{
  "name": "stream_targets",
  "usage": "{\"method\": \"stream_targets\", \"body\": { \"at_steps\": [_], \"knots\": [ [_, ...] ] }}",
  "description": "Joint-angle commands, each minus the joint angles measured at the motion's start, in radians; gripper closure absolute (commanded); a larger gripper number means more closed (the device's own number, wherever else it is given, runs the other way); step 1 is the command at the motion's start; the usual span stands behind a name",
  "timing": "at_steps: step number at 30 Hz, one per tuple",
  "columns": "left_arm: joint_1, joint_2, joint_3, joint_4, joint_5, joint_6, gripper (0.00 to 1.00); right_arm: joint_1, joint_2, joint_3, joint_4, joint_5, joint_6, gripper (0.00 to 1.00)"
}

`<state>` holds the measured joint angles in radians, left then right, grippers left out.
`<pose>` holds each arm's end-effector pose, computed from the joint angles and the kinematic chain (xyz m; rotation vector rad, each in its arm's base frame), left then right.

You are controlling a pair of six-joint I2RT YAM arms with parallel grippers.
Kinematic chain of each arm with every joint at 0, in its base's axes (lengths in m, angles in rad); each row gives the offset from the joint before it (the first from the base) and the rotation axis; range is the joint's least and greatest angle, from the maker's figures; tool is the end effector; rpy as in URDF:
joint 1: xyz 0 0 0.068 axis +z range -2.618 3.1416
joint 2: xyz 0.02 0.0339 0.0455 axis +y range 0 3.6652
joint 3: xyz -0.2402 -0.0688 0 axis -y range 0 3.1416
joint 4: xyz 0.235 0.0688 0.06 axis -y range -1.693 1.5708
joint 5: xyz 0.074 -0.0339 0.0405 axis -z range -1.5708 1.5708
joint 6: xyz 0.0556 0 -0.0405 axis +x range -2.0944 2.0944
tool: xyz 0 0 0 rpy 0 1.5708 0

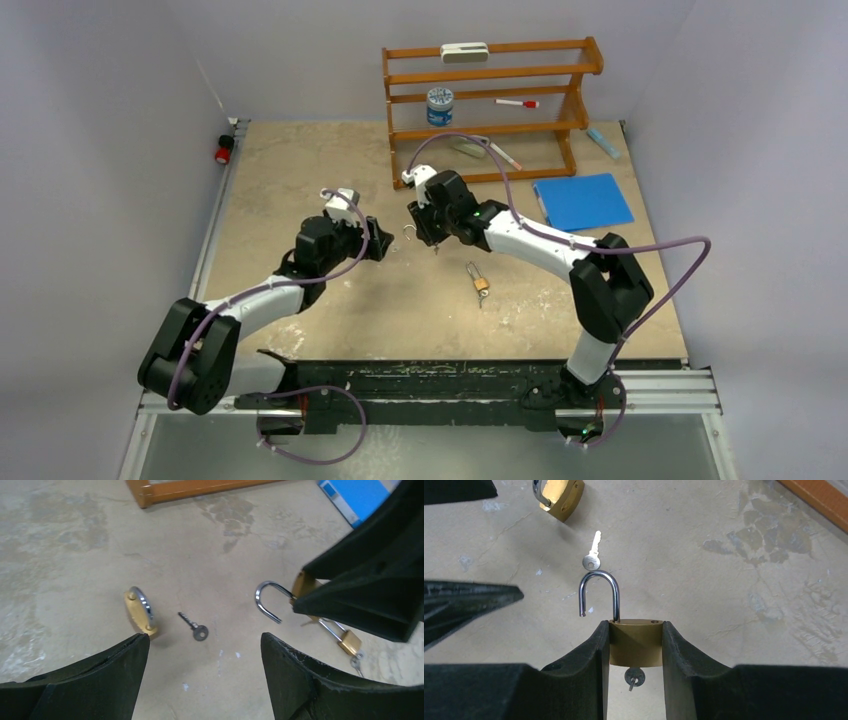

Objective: Lock with the key
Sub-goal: Pick up the lock from the center of the board.

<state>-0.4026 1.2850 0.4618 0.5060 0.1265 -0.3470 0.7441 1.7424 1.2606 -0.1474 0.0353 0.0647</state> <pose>0.2537 -0.1157 0.1721 0.1424 1.9297 -0.6264 0.2969 0.2707 0.2182 -0.7242 2.1095 0.4104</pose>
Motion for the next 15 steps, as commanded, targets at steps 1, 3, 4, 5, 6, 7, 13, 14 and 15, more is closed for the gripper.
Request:
{"method": "stream_targets", "body": {
  "at_steps": [1,3,4,5,6,7,13,14,15],
  "knots": [
    [-0.005,-0.017,0.047,0.030,0.166,0.023,0.19,-0.003,-0.014,0.066,0.063,0.037,-0.050,1.00],
    [-0.005,-0.020,0.053,0.027,0.211,0.023,0.19,-0.006,-0.013,0.073,0.070,0.039,-0.060,1.00],
    [-0.005,-0.017,0.056,0.025,0.229,0.021,0.19,-0.010,-0.014,0.074,0.076,0.027,-0.060,1.00],
    [-0.005,-0.015,0.061,0.023,0.242,0.018,0.19,-0.012,-0.019,0.072,0.086,0.012,-0.060,1.00],
    [-0.005,-0.009,0.065,0.019,0.254,0.017,0.20,-0.013,-0.026,0.063,0.098,-0.008,-0.091,1.00],
    [-0.005,-0.003,0.070,0.017,0.267,0.017,0.20,-0.014,-0.033,0.057,0.113,-0.025,-0.097,1.00],
    [-0.005,0.029,0.086,0.035,0.321,-0.003,0.21,-0.013,-0.069,0.021,0.162,-0.111,-0.117,1.00],
    [-0.005,0.031,0.091,0.033,0.325,-0.004,0.21,-0.013,-0.073,0.015,0.171,-0.120,-0.119,1.00],
    [-0.005,0.035,0.097,0.028,0.332,-0.004,0.22,-0.014,-0.078,0.009,0.178,-0.125,-0.120,1.00]
  ]
}}
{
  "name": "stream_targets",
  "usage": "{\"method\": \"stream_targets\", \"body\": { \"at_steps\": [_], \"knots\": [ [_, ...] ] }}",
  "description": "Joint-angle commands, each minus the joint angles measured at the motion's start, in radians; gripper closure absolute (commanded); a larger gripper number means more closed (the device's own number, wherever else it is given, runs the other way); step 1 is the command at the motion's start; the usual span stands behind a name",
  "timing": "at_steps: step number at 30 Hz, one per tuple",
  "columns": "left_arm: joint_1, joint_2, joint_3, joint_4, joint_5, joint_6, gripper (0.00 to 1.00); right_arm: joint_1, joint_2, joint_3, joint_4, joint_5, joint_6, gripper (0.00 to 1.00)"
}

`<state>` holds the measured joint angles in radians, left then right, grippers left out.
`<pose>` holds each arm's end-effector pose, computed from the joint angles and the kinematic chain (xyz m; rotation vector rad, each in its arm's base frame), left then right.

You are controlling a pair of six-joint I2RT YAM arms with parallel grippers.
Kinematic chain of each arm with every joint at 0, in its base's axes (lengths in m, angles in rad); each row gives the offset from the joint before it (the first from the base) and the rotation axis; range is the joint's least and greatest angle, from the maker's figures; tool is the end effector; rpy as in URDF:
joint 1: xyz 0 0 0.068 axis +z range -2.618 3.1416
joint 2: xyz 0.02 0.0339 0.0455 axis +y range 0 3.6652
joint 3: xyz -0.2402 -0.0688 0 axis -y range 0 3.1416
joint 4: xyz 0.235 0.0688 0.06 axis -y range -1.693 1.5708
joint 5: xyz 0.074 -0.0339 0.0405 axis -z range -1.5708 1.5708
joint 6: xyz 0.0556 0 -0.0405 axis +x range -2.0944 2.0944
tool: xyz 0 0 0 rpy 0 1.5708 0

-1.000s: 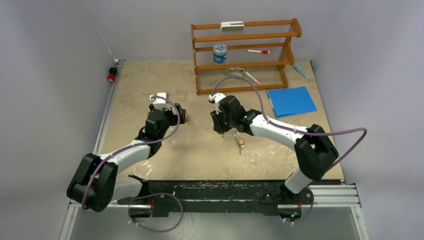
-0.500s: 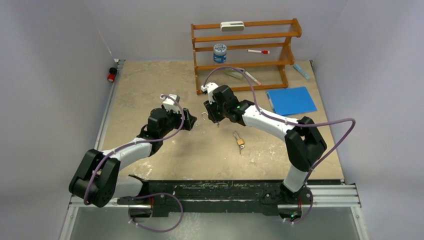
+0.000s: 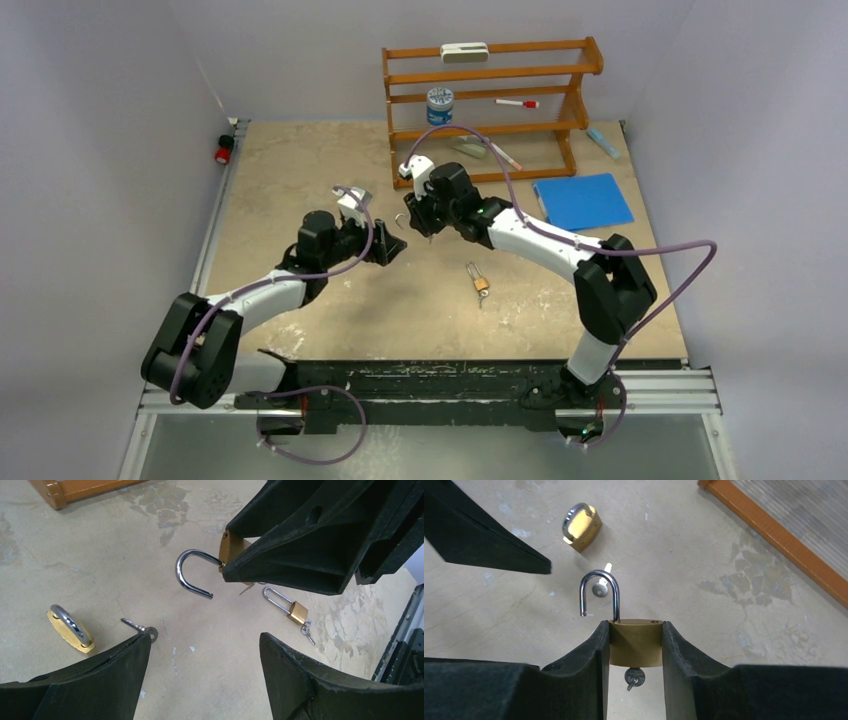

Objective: Lock with the key
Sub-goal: Pick up the lock from the center of the board.

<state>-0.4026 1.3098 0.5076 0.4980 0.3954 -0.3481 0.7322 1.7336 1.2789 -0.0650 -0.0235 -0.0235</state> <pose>0.2530 -0.1310 0.1808 0.3358 1.9183 -0.8777 0.3032 0.2743 0.2369 -0.7965 1.9675 0.4505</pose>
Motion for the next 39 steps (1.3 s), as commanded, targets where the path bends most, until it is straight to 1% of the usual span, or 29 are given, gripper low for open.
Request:
{"method": "stream_targets", "body": {
  "at_steps": [1,8,14,18,23,29,33,36,39],
  "knots": [
    [-0.005,0.015,0.058,0.031,0.070,-0.003,0.22,-0.002,-0.077,-0.019,0.106,-0.075,-0.032,1.00],
    [-0.005,0.016,0.074,0.029,0.099,-0.003,0.26,-0.001,-0.103,-0.049,0.122,-0.116,-0.047,1.00],
    [-0.005,0.010,0.083,0.030,0.129,0.000,0.35,-0.002,-0.114,-0.082,0.137,-0.151,-0.047,1.00],
    [-0.004,0.008,0.088,0.027,0.134,-0.002,0.38,-0.002,-0.123,-0.097,0.137,-0.139,-0.048,1.00],
    [0.005,-0.014,0.087,0.029,0.151,0.001,0.45,-0.002,-0.129,-0.110,0.143,-0.136,-0.047,1.00],
    [0.008,0.020,0.093,0.045,0.173,-0.018,0.52,-0.002,-0.130,-0.108,0.147,-0.153,-0.044,1.00],
    [0.008,0.025,0.090,0.054,0.166,-0.022,0.57,-0.002,-0.132,-0.112,0.150,-0.161,-0.044,1.00],
    [0.008,0.025,0.090,0.054,0.161,-0.017,0.63,-0.002,-0.132,-0.115,0.152,-0.166,-0.044,1.00],
    [0.010,0.026,0.090,0.055,0.140,-0.021,0.65,-0.002,-0.132,-0.116,0.154,-0.171,-0.044,1.00]
  ]
}}
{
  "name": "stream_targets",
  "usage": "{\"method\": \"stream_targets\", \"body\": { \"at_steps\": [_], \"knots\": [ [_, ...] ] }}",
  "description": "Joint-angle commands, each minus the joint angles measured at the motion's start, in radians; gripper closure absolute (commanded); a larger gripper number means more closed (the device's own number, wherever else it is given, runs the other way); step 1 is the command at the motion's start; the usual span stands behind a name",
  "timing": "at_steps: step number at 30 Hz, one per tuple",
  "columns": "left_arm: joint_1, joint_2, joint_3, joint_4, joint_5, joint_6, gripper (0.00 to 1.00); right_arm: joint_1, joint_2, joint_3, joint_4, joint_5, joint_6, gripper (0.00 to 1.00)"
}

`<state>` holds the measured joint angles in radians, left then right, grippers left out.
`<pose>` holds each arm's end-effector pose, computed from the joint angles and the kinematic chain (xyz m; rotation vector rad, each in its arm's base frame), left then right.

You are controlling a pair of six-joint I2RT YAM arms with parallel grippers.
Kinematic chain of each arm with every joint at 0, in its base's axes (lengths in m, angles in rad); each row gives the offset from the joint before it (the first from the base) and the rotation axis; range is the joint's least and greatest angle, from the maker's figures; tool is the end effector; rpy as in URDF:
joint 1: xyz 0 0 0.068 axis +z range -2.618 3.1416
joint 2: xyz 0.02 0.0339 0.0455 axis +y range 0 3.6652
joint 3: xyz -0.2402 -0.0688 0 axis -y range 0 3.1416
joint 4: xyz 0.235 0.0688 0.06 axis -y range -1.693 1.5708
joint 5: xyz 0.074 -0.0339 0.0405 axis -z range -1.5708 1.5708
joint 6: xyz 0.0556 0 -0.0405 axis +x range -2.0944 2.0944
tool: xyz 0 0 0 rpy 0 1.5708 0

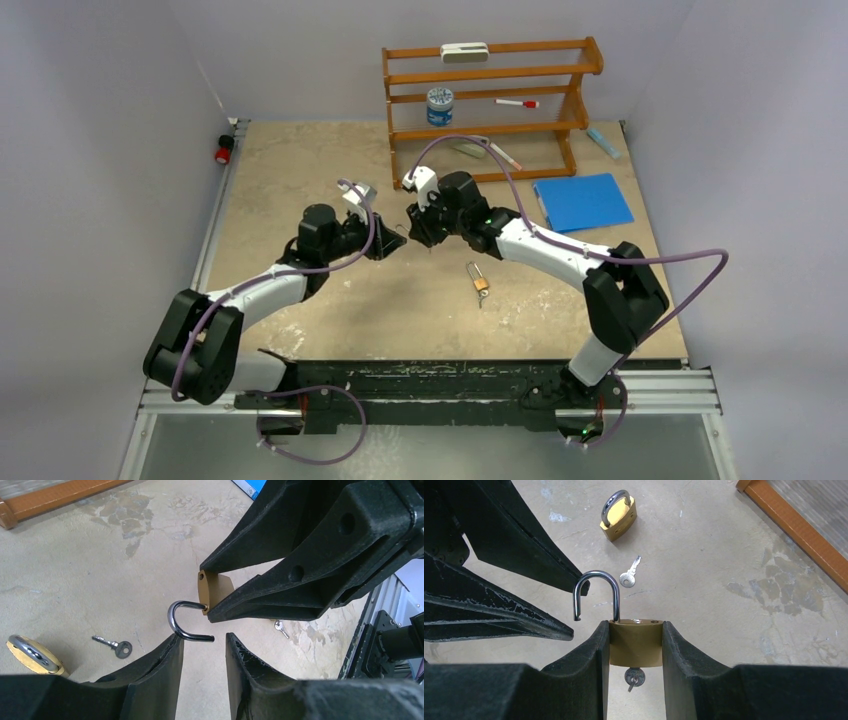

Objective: Lock with the key
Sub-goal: Pick up the lock from the center of the board.

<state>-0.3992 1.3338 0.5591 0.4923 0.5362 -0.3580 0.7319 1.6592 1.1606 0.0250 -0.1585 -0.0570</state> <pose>0.2566 -0.1391 0.1915 0.4306 1.8896 -1.0114 0.2850 0.2678 0.2343 -0.8952 1.8870 0.5784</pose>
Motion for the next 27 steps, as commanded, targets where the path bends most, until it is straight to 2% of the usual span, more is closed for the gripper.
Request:
{"method": "stream_targets", "body": {
  "at_steps": [1,3,7,10,17,23,25,26,27],
  "knots": [
    [0.008,0.002,0.039,0.061,-0.010,-0.012,0.62,-0.002,-0.057,0.002,0.064,-0.037,-0.010,1.00],
    [0.012,0.002,0.038,0.061,-0.034,-0.018,0.55,-0.001,-0.059,0.002,0.064,-0.039,-0.010,1.00],
    [0.022,0.002,0.043,0.062,-0.068,-0.038,0.48,-0.001,-0.060,0.001,0.066,-0.044,-0.012,1.00],
    [0.029,0.004,0.046,0.069,-0.075,-0.046,0.48,0.000,-0.061,0.001,0.066,-0.047,-0.012,1.00],
    [0.039,0.014,0.044,0.100,-0.090,-0.068,0.55,-0.001,-0.063,-0.002,0.069,-0.057,-0.015,1.00],
    [0.042,0.048,0.054,0.142,-0.028,-0.086,0.74,-0.001,-0.063,-0.002,0.070,-0.061,-0.018,1.00],
    [0.042,0.065,0.057,0.162,0.010,-0.096,0.94,-0.002,-0.064,-0.004,0.070,-0.061,-0.019,1.00],
    [0.042,0.070,0.054,0.175,0.022,-0.102,1.00,-0.002,-0.065,-0.005,0.071,-0.062,-0.020,1.00],
    [0.042,0.074,0.049,0.193,0.037,-0.109,1.00,-0.001,-0.066,-0.005,0.072,-0.062,-0.020,1.00]
  ]
}}
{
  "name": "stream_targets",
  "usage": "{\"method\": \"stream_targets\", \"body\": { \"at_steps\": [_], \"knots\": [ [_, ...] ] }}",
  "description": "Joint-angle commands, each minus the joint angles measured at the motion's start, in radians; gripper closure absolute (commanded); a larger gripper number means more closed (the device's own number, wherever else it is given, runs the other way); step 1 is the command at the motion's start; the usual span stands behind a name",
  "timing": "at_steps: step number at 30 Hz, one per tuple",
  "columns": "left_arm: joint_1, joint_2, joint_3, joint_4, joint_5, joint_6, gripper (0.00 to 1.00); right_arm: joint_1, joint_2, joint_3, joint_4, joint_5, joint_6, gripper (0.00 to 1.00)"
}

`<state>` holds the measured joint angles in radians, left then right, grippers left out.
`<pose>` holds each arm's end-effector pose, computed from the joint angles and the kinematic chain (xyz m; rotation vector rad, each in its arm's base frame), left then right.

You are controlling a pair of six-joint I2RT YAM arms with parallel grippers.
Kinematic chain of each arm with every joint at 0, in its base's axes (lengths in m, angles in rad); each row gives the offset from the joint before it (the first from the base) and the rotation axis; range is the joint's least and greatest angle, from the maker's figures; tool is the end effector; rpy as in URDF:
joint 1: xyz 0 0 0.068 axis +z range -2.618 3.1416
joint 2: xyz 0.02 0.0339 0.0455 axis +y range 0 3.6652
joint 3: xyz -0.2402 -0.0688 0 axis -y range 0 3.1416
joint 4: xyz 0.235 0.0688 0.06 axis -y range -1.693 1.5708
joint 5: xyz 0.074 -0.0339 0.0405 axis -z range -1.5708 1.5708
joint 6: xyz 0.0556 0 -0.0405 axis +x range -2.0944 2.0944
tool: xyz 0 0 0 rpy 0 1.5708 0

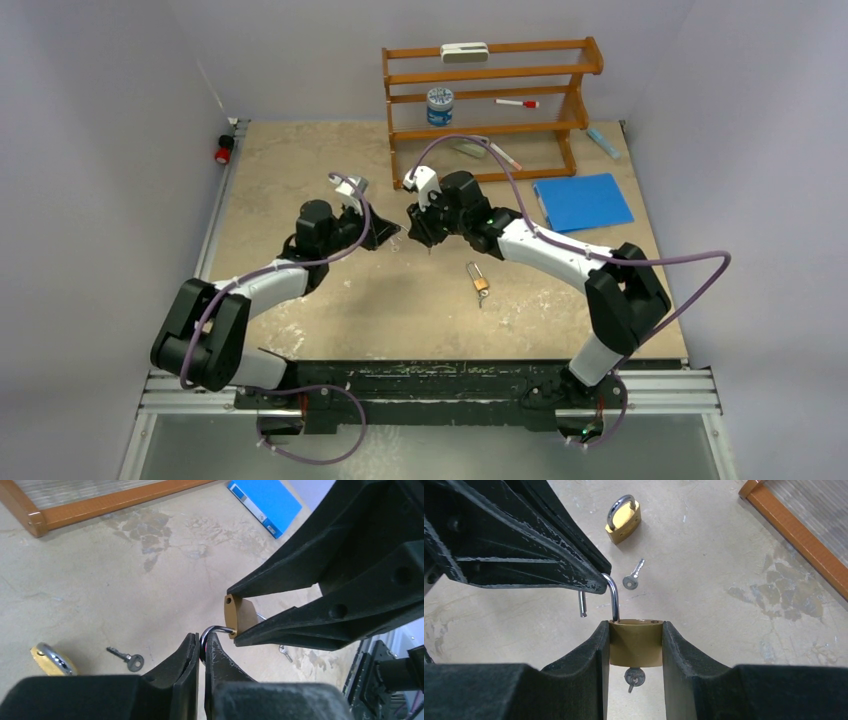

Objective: Lock with the key
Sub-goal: Pick up the lock from the center of the board.

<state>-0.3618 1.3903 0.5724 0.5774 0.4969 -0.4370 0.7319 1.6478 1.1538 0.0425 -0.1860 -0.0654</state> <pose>0.2718 -0.1312 0.1901 0.3006 1.8767 -1.0043 0.2829 0.2680 0.2383 -0.9125 1.8556 0.6050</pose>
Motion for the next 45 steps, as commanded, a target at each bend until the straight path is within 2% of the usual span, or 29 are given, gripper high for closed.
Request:
{"method": "stream_targets", "body": {
  "at_steps": [1,5,6,7,8,9,10,18,23,26,32,45],
  "knots": [
    [0.004,0.017,0.029,0.125,0.086,-0.037,1.00,-0.001,-0.055,0.001,0.054,-0.032,-0.011,1.00],
    [0.006,0.006,0.012,0.157,0.097,-0.043,1.00,-0.001,-0.059,0.000,0.055,-0.022,-0.011,1.00],
    [0.006,-0.001,0.009,0.160,0.094,-0.043,1.00,-0.001,-0.060,0.001,0.053,-0.018,-0.010,0.95],
    [0.006,-0.008,0.006,0.163,0.088,-0.044,1.00,-0.003,-0.063,0.001,0.051,-0.013,-0.008,0.67],
    [0.007,-0.016,0.004,0.167,0.082,-0.045,1.00,-0.003,-0.068,-0.001,0.051,-0.008,-0.007,0.30],
    [0.007,-0.026,0.001,0.171,0.079,-0.045,1.00,-0.004,-0.078,-0.006,0.058,-0.007,-0.006,0.05],
    [0.007,-0.035,-0.001,0.176,0.077,-0.047,1.00,-0.008,-0.091,-0.016,0.069,-0.009,-0.002,0.02],
    [0.007,-0.110,-0.022,0.272,0.066,-0.104,1.00,-0.030,-0.256,-0.252,0.380,-0.085,0.013,0.01],
    [0.007,-0.135,-0.038,0.356,0.083,-0.160,1.00,-0.037,-0.299,-0.425,0.720,-0.296,-0.021,0.08],
    [0.007,-0.151,-0.046,0.398,0.096,-0.184,1.00,-0.058,-0.305,-0.505,0.927,-0.378,0.026,0.10],
    [0.007,-0.166,-0.048,0.424,0.108,-0.193,1.00,-0.113,-0.257,-0.466,0.974,-0.544,0.103,0.25],
    [0.007,-0.184,-0.062,0.475,0.100,-0.204,1.00,-0.114,-0.200,-0.397,0.963,-0.534,0.134,0.39]
  ]
}}
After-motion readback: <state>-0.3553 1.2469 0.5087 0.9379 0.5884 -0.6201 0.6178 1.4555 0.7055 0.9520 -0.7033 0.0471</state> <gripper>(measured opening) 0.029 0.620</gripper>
